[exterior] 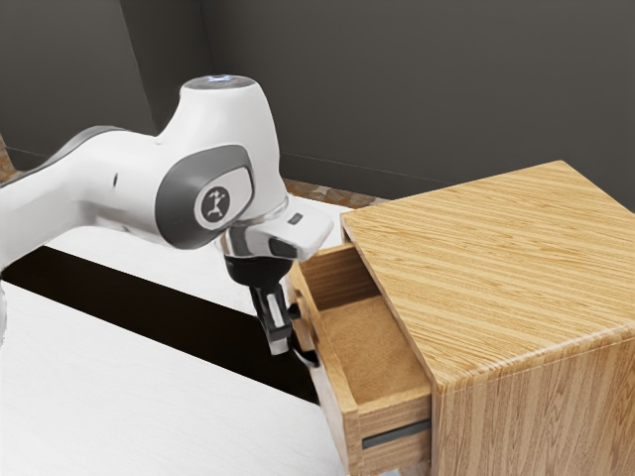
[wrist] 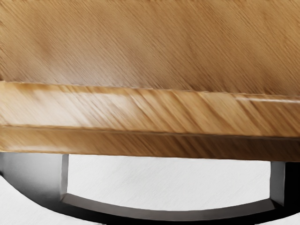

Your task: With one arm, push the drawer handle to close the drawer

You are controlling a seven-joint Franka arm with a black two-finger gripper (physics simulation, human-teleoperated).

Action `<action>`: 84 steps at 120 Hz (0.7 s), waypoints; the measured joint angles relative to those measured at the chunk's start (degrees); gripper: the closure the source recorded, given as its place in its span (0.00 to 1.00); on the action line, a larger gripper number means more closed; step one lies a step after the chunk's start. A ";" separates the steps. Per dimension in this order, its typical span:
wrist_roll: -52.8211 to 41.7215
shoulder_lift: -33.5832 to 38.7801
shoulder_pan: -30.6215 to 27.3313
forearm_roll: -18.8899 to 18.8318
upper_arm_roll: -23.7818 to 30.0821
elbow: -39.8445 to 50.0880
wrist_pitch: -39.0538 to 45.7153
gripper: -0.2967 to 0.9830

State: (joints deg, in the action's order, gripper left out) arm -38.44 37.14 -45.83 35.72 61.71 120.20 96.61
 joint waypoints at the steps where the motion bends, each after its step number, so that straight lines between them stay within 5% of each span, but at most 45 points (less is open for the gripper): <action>1: 0.00 -0.11 -0.33 0.04 0.29 -0.18 0.00 0.85; 84: -0.29 -1.53 -16.69 5.30 16.89 -12.74 -0.03 0.85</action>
State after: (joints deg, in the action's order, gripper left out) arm -38.72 35.61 -62.52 41.02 78.60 107.46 96.58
